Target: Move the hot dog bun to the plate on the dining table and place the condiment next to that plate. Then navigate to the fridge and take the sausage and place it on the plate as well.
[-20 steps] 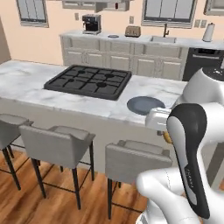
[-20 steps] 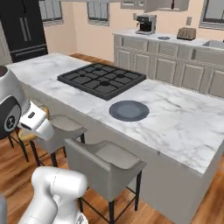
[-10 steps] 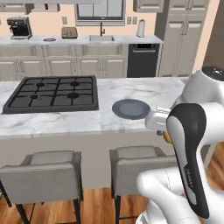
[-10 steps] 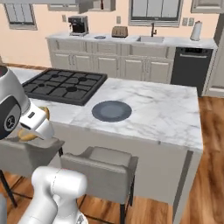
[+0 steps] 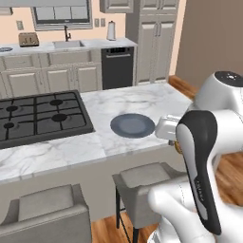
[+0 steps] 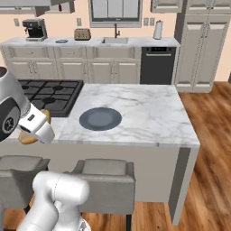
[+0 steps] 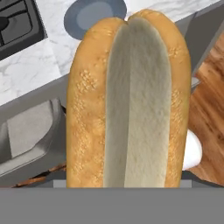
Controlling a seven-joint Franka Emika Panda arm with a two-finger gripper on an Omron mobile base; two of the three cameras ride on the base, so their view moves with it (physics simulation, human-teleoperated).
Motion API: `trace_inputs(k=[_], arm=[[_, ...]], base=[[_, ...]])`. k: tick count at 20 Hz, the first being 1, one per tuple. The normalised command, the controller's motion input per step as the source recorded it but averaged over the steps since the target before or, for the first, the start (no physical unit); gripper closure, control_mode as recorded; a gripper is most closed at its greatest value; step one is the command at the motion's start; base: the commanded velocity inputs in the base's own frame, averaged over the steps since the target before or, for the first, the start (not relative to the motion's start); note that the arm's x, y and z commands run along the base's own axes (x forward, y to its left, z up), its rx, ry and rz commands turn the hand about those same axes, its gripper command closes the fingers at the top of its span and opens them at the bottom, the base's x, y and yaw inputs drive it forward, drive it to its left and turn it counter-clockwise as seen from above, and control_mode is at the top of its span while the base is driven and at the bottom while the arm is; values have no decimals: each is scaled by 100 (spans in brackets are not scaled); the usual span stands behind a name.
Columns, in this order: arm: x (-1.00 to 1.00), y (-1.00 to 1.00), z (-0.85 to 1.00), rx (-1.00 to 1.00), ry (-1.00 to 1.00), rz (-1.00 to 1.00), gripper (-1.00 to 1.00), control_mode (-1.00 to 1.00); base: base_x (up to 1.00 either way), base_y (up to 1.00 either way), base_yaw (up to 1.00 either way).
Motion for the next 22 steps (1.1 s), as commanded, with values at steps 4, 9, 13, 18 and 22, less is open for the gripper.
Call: trace_inputs(k=[4, 9, 13, 18, 22], arm=[[66, -13, -1, 2, 3, -1, 100, -100], [99, -31, -2, 8, 6, 4, 100, -100], [100, -11, -13, 3, 5, 6, 100, -100], [100, 0, -25, 0, 10, 1, 100, -100], [100, 0, -43, 0, 16, 2, 100, -100]], base=[[25, 0, -3], [0, 0, 0], [0, 0, 0], [0, 0, 0], [0, 0, 0]])
